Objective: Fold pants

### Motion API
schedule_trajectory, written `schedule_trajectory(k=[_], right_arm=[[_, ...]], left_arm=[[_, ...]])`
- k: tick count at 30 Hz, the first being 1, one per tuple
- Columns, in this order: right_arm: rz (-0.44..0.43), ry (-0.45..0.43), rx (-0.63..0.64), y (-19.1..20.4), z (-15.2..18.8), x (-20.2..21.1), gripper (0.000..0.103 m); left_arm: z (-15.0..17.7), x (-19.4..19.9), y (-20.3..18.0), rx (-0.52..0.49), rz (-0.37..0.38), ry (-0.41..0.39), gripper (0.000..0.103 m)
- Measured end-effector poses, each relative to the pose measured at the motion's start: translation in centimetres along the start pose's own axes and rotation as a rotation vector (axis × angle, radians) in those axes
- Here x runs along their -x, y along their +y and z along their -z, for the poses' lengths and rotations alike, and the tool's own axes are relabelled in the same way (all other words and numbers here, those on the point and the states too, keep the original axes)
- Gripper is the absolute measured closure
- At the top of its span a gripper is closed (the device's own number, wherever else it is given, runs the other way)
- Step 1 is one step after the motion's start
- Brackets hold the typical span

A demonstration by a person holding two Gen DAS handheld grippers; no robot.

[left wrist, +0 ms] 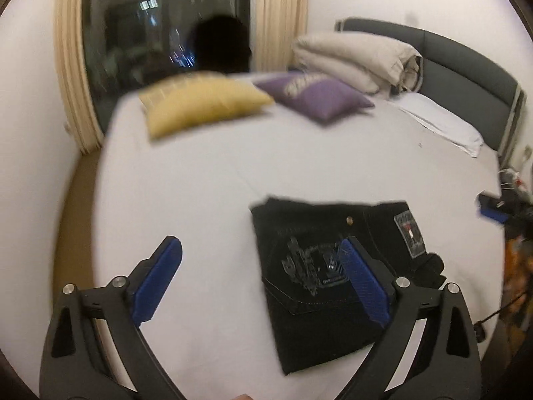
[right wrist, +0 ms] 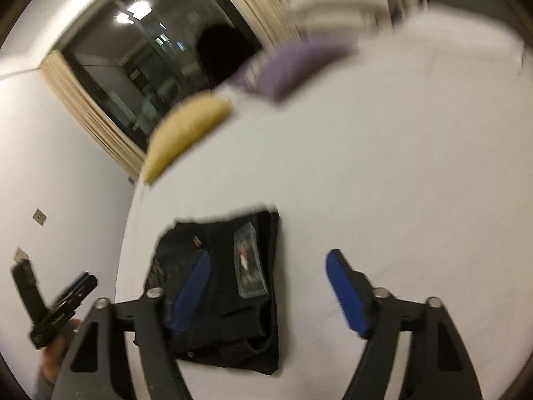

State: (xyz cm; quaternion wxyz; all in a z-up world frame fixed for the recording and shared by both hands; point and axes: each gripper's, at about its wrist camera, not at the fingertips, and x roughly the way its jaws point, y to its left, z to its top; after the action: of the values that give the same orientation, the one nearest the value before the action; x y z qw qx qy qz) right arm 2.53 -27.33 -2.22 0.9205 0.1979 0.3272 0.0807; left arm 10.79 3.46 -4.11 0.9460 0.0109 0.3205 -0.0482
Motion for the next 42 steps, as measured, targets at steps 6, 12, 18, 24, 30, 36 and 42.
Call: schedule_trajectory(k=[6,12,18,24,30,36,42], right_arm=[[-0.044,-0.317,0.132,6.6,-1.1,8.3,0.000],[-0.064,-0.509,0.242,11.3,-0.8,15.4,0.000],[-0.013,-0.447,0.336,15.2,-0.2,17.7,0.000],[0.120,-0.295,0.376,16.6,1.5,16.5,0.000],[0.141,-0.202,0.328,15.8,2.6,14.7,0.000],[0.161,-0.153,0.297,15.2,2.9,13.4,0.000],[0.168,-0.134,0.279,14.8,2.9,13.0,0.000]], left_arm=[[-1.8,10.7,-3.0,0.017,-0.141,-0.214,0.000],[-3.7,15.0,-4.2,0.014,-0.192,-0.221,0.000],[-4.2,16.5,-5.4,0.055,-0.163,-0.139,0.000],[-3.4,15.3,-5.7,0.108,-0.129,-0.038,0.000],[-2.2,13.5,-6.1,0.114,-0.122,0.017,0.000],[-1.7,12.3,-6.1,0.108,-0.120,0.040,0.000],[-1.4,11.3,-6.1,0.103,-0.122,0.062,0.000]])
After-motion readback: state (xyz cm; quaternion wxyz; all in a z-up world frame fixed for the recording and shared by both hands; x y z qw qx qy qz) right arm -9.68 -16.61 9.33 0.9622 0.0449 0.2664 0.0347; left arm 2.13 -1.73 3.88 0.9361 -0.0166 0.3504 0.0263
